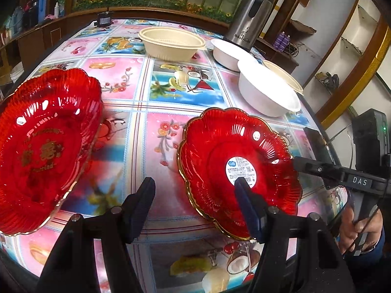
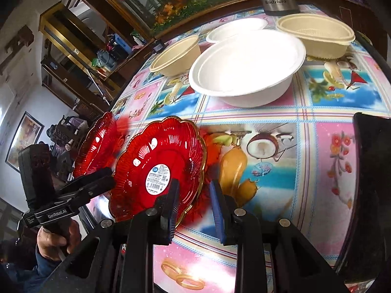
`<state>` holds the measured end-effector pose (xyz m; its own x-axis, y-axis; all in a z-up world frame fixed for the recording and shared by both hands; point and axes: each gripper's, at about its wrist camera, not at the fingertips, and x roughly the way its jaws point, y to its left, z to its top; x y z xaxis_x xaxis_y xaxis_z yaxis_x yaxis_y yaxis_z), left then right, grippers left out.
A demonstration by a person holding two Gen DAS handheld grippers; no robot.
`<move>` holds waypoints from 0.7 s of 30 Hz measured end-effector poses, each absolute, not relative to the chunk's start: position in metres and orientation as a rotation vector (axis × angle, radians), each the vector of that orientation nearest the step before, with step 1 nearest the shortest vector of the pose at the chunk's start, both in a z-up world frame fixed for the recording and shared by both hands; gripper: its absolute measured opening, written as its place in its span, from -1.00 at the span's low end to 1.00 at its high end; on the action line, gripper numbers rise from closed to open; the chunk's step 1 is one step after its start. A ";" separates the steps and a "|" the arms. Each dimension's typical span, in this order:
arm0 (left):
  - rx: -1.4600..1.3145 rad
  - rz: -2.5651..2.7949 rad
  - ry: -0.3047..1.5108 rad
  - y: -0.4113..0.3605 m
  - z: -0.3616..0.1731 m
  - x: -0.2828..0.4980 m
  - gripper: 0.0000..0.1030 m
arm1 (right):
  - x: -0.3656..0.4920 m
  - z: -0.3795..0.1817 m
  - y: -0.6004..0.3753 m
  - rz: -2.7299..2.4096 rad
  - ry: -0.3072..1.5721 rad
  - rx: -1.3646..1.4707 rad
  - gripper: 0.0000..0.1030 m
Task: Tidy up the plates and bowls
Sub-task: 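Grasp the smaller red plate with the white sticker using the left tool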
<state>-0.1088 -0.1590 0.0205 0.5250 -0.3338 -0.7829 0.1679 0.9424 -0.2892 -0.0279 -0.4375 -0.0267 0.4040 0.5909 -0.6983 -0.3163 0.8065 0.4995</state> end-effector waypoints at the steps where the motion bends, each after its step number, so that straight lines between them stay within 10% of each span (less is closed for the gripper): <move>1: -0.178 -0.298 0.974 -0.160 0.019 -0.109 0.28 | -0.028 -0.028 -0.437 0.586 1.005 0.308 -0.46; 11: -0.155 -0.300 0.984 -0.168 0.010 -0.104 -0.53 | -0.030 -0.033 -0.424 0.594 1.017 0.282 -0.47; 21: -0.113 -0.275 0.918 -0.168 0.027 -0.112 -0.53 | -0.039 -0.022 -0.415 0.590 0.972 0.233 -0.52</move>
